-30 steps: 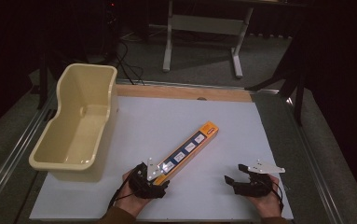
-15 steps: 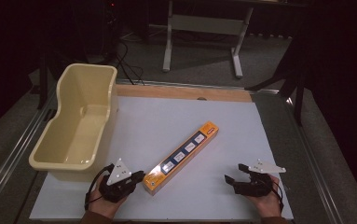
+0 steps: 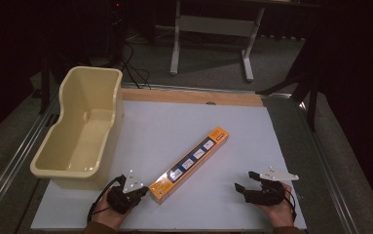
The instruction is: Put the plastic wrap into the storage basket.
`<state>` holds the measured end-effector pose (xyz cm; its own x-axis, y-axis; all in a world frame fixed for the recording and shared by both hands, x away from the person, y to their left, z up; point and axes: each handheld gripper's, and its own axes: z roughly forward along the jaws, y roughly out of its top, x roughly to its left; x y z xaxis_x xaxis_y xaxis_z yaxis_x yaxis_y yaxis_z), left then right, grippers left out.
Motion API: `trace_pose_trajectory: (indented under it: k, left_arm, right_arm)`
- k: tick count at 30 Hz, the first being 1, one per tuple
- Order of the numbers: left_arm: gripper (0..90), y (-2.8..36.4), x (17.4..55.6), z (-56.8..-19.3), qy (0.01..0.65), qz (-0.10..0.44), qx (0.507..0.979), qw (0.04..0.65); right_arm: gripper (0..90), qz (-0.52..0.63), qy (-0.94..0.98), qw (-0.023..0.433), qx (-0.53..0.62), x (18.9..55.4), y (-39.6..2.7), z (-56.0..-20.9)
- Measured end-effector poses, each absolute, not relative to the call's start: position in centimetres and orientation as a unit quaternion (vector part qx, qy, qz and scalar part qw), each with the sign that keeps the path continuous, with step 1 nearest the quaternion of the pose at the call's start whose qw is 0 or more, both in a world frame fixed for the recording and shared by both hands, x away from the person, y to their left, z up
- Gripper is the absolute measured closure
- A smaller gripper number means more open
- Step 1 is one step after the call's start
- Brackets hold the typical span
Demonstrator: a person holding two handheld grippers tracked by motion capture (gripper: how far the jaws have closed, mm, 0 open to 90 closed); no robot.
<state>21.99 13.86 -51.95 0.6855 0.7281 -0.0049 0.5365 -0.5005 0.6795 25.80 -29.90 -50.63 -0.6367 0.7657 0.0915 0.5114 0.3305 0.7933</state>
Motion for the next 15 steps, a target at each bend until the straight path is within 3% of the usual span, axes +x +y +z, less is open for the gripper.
trace_pose_trajectory:
  k: [15]
  left_arm:
    - [89.9, 4.5, 20.2, -52.8, 0.266, 0.082, 0.887, 0.369]
  right_arm:
    - [23.3, 0.459, 0.766, 0.138, 0.429, 25.7, -30.3, -49.9]
